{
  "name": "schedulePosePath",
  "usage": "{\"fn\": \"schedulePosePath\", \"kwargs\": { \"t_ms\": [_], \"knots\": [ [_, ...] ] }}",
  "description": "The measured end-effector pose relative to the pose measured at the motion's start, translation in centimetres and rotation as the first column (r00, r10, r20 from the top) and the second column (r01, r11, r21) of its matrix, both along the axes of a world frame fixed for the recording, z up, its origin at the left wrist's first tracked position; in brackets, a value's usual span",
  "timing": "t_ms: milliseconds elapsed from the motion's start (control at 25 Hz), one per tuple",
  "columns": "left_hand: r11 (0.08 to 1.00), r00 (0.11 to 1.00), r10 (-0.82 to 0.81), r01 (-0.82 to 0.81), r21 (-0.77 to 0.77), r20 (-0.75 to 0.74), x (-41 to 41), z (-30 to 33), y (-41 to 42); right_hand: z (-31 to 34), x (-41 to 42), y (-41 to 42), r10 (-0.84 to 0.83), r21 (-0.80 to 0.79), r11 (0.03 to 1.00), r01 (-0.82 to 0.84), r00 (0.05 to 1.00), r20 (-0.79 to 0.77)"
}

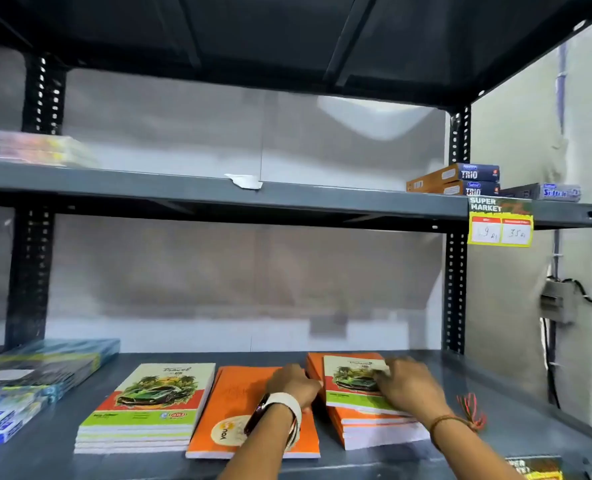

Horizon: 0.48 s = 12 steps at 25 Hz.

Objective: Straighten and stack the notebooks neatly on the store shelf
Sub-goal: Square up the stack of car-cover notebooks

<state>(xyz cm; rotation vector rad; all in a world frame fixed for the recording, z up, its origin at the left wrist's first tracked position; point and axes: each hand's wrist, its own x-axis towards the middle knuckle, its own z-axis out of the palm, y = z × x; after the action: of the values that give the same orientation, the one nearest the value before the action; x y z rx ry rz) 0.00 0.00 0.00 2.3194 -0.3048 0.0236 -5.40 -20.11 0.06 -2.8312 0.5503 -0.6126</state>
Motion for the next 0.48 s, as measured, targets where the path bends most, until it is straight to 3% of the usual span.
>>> {"fn": "schedulePosePath", "kwargs": {
  "t_ms": [120,360,480],
  "knots": [
    [0.975,0.977,-0.116,0.078,-0.210,-0.176,1.3,-0.6,-0.8,-0.8,-0.3,-0.7,-0.016,0.025,0.999,0.020,0.990,-0.137],
    [0.953,0.943,-0.214,0.144,-0.265,-0.256,1.5,-0.8,-1.8,-1.1,-0.6,0.2,-0.078,-0.009,0.997,0.077,0.991,-0.111],
    [0.916,0.913,-0.251,0.117,-0.384,-0.322,1.2,-0.4,-1.3,-1.0,-0.5,1.4,-0.089,0.016,0.996,0.092,0.988,-0.127]
  ]
}}
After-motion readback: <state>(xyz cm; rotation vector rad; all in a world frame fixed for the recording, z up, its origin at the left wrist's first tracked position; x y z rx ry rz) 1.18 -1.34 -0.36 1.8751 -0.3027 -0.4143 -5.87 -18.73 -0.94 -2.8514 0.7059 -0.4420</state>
